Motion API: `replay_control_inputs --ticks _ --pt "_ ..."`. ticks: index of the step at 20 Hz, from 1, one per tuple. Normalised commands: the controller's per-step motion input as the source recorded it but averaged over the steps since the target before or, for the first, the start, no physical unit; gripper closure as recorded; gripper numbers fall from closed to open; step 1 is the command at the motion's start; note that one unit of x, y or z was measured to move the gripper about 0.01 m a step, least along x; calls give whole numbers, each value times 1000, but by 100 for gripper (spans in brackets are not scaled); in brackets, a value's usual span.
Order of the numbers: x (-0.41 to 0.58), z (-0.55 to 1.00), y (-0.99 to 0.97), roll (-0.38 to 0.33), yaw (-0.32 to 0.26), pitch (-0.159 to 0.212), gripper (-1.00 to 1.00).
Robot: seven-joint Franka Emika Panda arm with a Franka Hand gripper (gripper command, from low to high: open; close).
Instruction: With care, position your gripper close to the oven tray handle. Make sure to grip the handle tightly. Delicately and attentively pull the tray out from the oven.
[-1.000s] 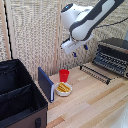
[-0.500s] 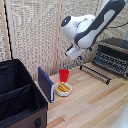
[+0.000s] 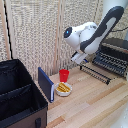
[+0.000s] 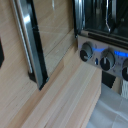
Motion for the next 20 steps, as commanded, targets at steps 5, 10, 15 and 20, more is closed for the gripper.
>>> replay_control_inputs --ticks 5,10,15,20 --pt "43 -139 -438 -76 259 34 -100" --pt "0 -199 -628 -116 141 17 -100" --pt "0 -175 -662 -159 78 7 -100" --pt "63 -233 -649 -113 61 18 -100"
